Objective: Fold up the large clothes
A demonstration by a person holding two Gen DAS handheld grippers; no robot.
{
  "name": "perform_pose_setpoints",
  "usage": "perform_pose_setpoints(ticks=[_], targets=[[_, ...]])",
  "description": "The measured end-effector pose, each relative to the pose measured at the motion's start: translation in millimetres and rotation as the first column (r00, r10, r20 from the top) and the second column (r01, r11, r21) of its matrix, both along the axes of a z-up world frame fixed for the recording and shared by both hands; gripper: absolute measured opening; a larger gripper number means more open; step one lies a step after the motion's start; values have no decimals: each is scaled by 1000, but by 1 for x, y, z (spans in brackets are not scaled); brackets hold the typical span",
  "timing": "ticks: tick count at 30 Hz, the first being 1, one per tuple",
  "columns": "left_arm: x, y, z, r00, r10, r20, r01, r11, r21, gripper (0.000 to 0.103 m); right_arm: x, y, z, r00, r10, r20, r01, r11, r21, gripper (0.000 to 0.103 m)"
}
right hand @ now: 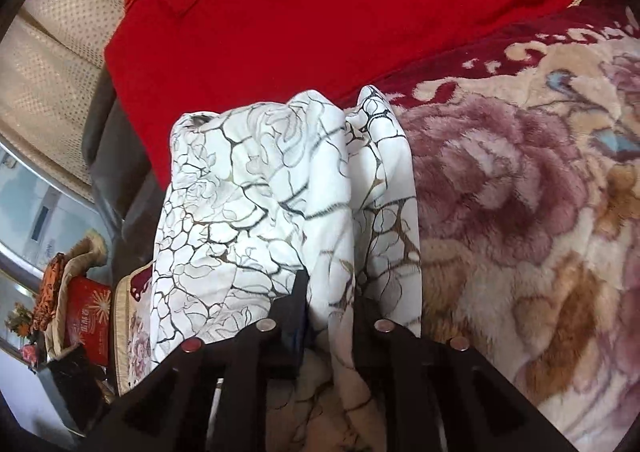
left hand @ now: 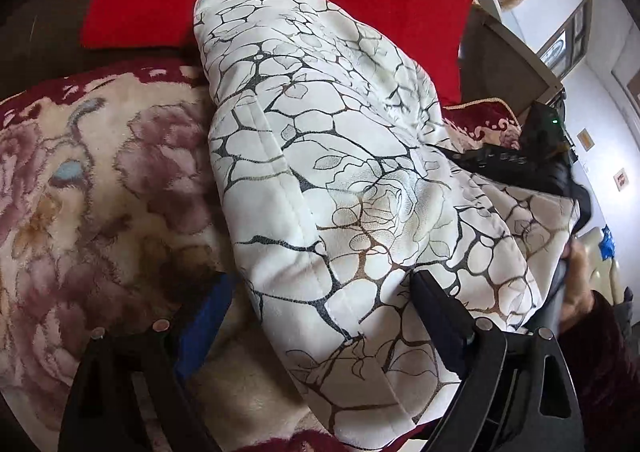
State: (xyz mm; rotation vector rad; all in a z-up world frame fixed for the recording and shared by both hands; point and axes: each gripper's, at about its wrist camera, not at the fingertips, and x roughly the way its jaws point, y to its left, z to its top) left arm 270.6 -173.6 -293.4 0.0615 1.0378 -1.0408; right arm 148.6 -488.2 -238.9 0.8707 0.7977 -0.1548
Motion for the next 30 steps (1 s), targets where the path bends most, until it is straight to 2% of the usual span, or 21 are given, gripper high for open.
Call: perform_pose_setpoints(ticks=[1, 2, 3, 4, 6, 8, 9, 11, 12, 15, 16, 17, 18, 19, 21, 22, 25, 30], targets=[[-1, 1, -1, 1000, 2, 10, -2, 1000, 4, 92, -2, -1, 5, 1000, -11, -26, 12, 1000, 15, 35], [-2, 1, -1, 1000, 7, 23, -7, 1000, 10, 92, -3, 0, 10, 998, -20, -56, 22, 1000, 23, 41], [-3, 0, 0, 1000, 10, 29, -10, 1000, 13, 92, -8, 2, 21, 997, -30, -76, 31, 999, 14, 53], [-4, 0, 0, 999, 11, 32, -12, 1000, 13, 92, -13, 5, 31, 997, -37, -74, 36, 999, -9, 56], [-3, -1, -1, 1000, 14, 18, -14, 1000, 9, 92, -24, 17, 64, 999, -35, -13, 34, 995, -99, 56], [-2, -2, -2, 1000, 18, 8, -18, 1000, 6, 92, -38, 34, 99, 995, -7, 102, 24, 987, -161, 56], [-3, -2, -3, 1000, 19, 13, -19, 1000, 8, 92, -42, 46, 115, 988, 32, 151, -5, 984, -177, 56], [-6, -5, -3, 999, 21, 31, -21, 1000, 14, 92, -43, 66, 125, 979, 114, 170, -84, 981, -175, 50], [-9, -12, 0, 999, 22, 37, -23, 1000, 17, 92, -41, 80, 124, 972, 167, 164, -144, 979, -148, 39], [-15, -17, 1, 999, 27, 42, -28, 999, 26, 92, -44, 94, 96, 976, 201, 84, -194, 977, -86, 34], [-15, -23, 0, 999, 27, 46, -28, 999, 29, 92, -45, 94, 82, 981, 189, 38, -185, 980, -79, 30], [-17, -25, 1, 998, 22, 53, -24, 999, 32, 92, -50, 88, 60, 988, 145, -53, -150, 984, -100, 27], [-19, -28, 1, 998, 12, 62, -15, 999, 40, 92, -54, 80, 44, 988, 127, -90, -136, 986, -99, 0], [-22, -32, 0, 997, 7, 75, -11, 999, 49, 92, -60, 70, 25, 989, 124, -85, -129, 990, -53, 1], [-28, -37, 3, 994, 14, 112, -21, 998, 60, 92, -66, 57, 7, 994, 100, -48, -97, 994, 56, 1], [-30, -39, 5, 991, 15, 131, -24, 997, 68, 92, -66, 57, 7, 994, 101, -51, -98, 994, 54, 0], [-32, -43, 7, 989, 22, 147, -34, 997, 76, 92, -62, 67, 18, 988, 129, -80, -132, 991, -32, 0], [-41, -50, 10, 977, 25, 211, -46, 994, 97, 94, -64, 63, 7, 994, 105, -35, -103, 993, 49, 0]])
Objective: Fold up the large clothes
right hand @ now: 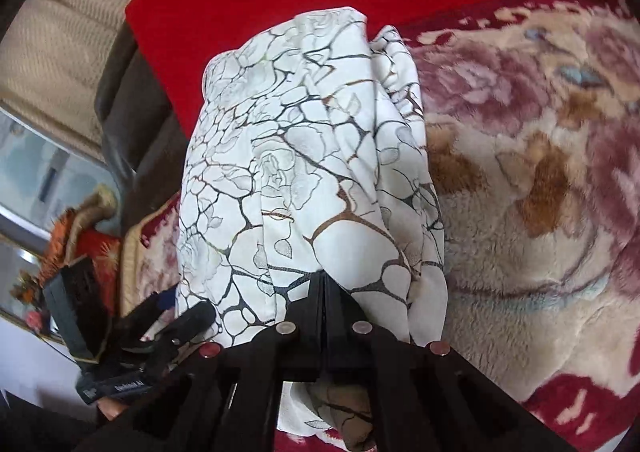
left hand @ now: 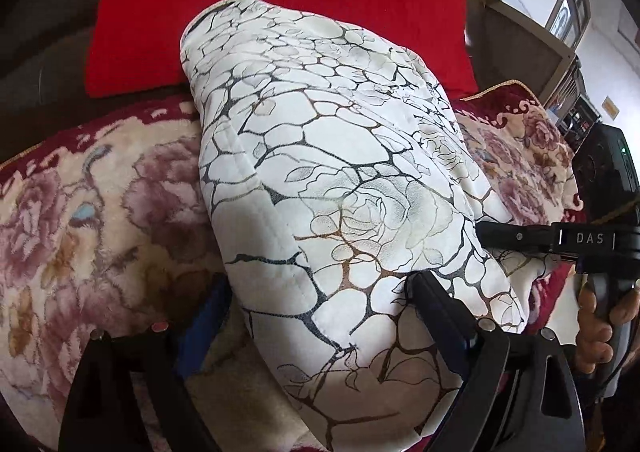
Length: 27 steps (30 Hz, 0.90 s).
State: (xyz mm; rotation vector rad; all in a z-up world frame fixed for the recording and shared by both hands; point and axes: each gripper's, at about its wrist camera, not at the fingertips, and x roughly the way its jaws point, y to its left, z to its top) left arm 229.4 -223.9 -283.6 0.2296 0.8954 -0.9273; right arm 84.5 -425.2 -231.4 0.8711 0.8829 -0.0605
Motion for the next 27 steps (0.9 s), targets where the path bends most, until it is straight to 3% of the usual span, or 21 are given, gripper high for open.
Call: perform_pose_setpoints(ticks=[8, 9, 13, 18, 24, 27], targets=[[-14, -14, 18, 988, -5, 152, -2, 999, 48, 93, 1, -8, 17, 1000, 21, -23, -20, 999, 32, 1], [-14, -16, 22, 987, -2, 160, -5, 999, 43, 93, 4, -9, 24, 999, 36, -25, -35, 999, 41, 6], [-9, -20, 45, 972, 41, 229, -45, 999, 12, 93, 16, -17, 62, 997, 63, 37, -63, 998, 0, 8], [18, -21, 69, 947, 161, 279, -158, 987, -33, 93, 63, -42, 94, 997, 47, 66, -40, 993, -108, 8], [56, -29, 69, 914, 256, 314, -268, 963, -6, 93, 126, -63, 90, 999, 47, 26, -42, 988, -146, 8], [75, -34, 52, 910, 269, 316, -300, 953, 51, 93, 157, -68, 76, 999, 49, -20, -52, 984, -171, 9]])
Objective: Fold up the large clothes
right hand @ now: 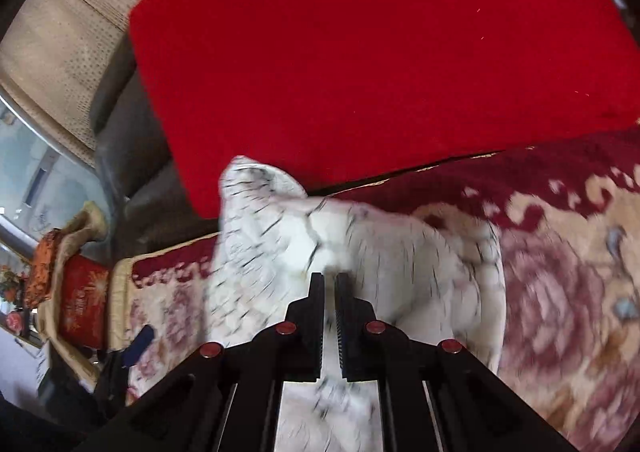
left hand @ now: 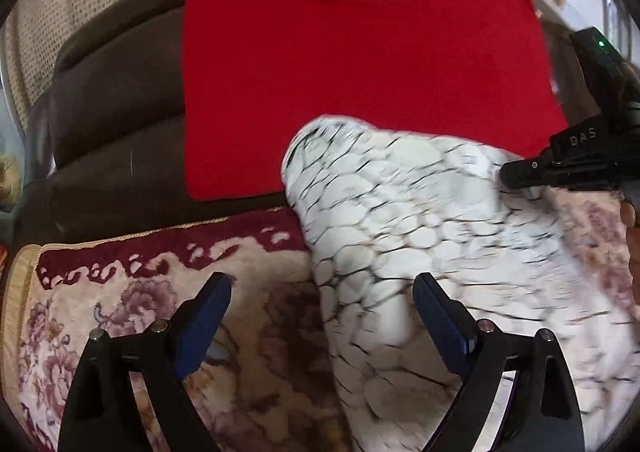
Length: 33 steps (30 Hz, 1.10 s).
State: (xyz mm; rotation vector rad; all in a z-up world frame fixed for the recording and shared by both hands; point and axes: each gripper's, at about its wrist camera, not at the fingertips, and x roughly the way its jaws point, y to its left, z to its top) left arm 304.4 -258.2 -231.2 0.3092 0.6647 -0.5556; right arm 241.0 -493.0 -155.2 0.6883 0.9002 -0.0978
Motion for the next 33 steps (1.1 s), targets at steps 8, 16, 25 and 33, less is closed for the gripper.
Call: perform_pose_setpoints(ticks=[8, 16, 25, 33], targets=[[7, -4, -9, 999, 9, -47, -8, 1000, 21, 92, 10, -24, -52, 995, -55, -84, 59, 997, 57, 3], [0, 24, 15, 999, 45, -23, -45, 999, -25, 92, -69, 1, 20, 999, 5, 36, -6, 1000, 28, 9], [-18, 41, 10, 998, -10, -55, 11, 1000, 17, 92, -160, 68, 9, 990, 127, -64, -129, 991, -28, 9], [-39, 28, 1, 998, -68, 17, 66, 995, 79, 92, -183, 62, -50, 988, 43, -151, -42, 999, 12, 6]])
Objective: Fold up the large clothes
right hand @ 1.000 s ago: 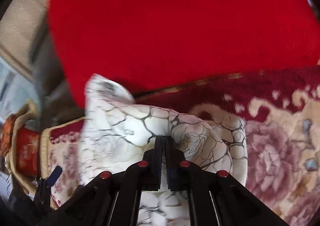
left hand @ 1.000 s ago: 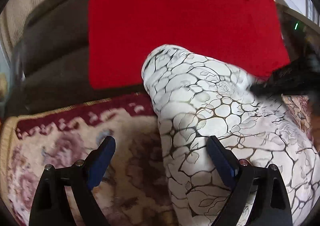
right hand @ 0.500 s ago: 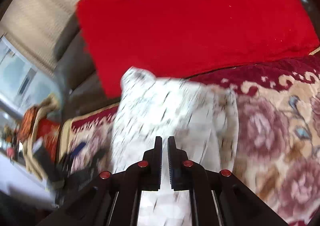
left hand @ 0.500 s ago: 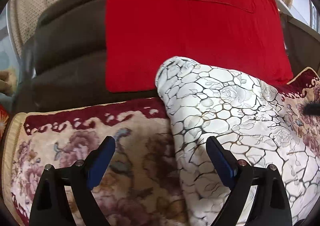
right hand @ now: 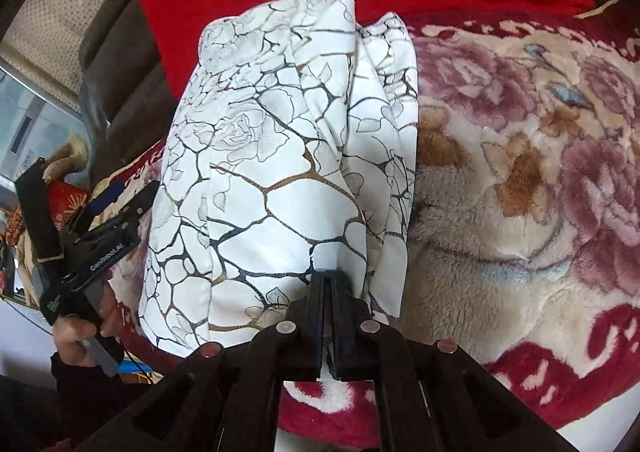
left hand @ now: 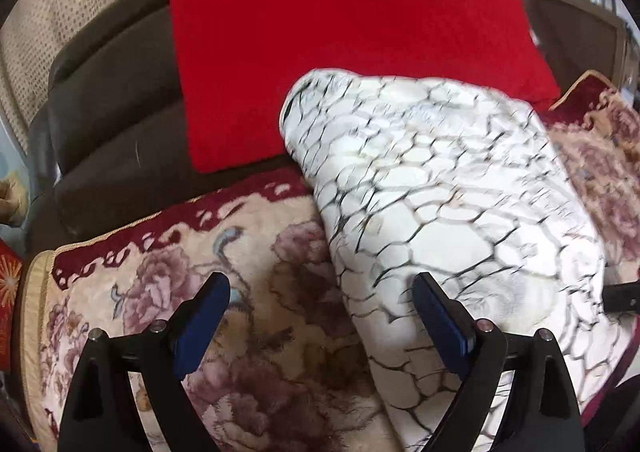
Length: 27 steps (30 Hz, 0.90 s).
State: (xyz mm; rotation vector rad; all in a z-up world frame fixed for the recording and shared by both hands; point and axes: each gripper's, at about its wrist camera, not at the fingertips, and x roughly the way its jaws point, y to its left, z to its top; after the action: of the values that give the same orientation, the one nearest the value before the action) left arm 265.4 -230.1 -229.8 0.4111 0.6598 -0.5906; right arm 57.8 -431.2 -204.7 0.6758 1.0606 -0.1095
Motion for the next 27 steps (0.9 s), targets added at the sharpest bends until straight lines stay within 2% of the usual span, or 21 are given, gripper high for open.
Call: perform_pose_setpoints(ticks=[3, 6, 8, 11, 17, 24, 26, 27], targets=[[-1, 4, 7, 1000, 0, 6, 0, 999, -35, 92, -4, 1, 16, 1000, 7, 2, -7, 1000, -4, 6], [-3, 7, 14, 999, 8, 34, -6, 999, -52, 92, -9, -3, 41, 997, -19, 78, 20, 1000, -5, 7], [-3, 10, 17, 999, 10, 39, -7, 997, -72, 92, -12, -1, 60, 991, -23, 134, 30, 998, -53, 9], [-4, 16, 24, 999, 19, 42, -14, 994, -109, 92, -3, 3, 74, 985, -5, 170, 17, 998, -66, 9], [-4, 24, 27, 998, 33, 50, -26, 991, -133, 92, 10, 0, 74, 982, -40, 185, 51, 997, -57, 9], [-1, 31, 23, 998, 53, 42, -48, 992, -114, 92, 17, 8, 81, 957, -89, 277, 96, 995, -11, 9], [1, 34, 20, 997, 68, 35, -63, 992, -106, 92, 19, 11, 84, 950, -95, 296, 105, 994, -17, 26], [2, 35, 19, 997, 73, 28, -69, 992, -103, 93, 21, 12, 85, 945, -106, 308, 117, 993, -15, 62]])
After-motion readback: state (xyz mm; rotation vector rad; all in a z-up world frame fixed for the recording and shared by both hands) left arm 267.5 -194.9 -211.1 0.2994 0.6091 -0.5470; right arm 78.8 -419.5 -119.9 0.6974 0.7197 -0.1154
